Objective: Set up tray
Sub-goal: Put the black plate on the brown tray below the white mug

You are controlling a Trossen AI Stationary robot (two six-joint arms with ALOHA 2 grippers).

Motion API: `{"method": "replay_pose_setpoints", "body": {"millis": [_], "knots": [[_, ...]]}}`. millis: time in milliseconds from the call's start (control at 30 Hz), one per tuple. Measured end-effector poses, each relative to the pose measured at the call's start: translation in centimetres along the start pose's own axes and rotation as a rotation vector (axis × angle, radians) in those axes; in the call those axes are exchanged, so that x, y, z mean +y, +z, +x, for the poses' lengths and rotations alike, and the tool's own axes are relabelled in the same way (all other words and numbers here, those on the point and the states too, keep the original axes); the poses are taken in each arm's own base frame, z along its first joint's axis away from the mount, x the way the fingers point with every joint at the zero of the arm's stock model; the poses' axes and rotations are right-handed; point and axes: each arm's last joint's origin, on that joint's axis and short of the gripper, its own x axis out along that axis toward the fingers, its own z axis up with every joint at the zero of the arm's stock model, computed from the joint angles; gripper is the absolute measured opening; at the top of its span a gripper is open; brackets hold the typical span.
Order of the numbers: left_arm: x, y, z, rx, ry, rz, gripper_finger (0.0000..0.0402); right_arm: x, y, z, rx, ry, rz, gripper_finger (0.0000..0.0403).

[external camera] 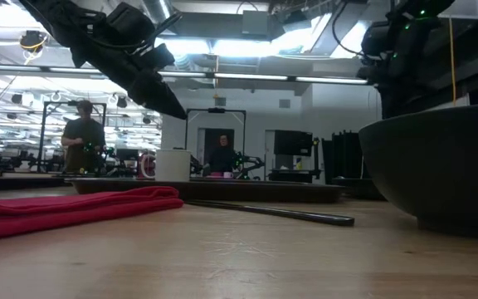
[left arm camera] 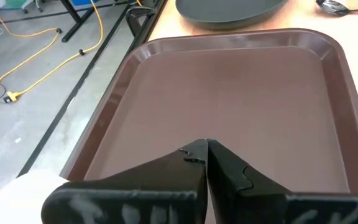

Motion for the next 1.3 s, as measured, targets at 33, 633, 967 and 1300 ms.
{"method": "replay_pose_setpoints", "body": {"millis": [33, 633, 967, 1300], "knots": [[0.0, 0.0, 0.0, 0.0, 0.0, 0.0, 0.0003, 0.1, 0.1, 0.2, 0.001, -0.012, 0.02, 0.0023], [0.0, 0.0, 0.0, 0.0, 0.0, -0.005, 0.0003, 0.4, 1.6, 5.1, 0.095, -0.181, 0.325, 0.0007], [0.0, 0.0, 0.0, 0.0, 0.0, -0.028, 0.0003, 0.7, 2.8, 8.8, 0.133, -0.193, 0.258, 0.003], [0.0, 0.0, 0.0, 0.0, 0.0, -0.029, 0.0003, 0.7, 5.5, 10.1, 0.147, -0.179, 0.022, 0.0005]]}}
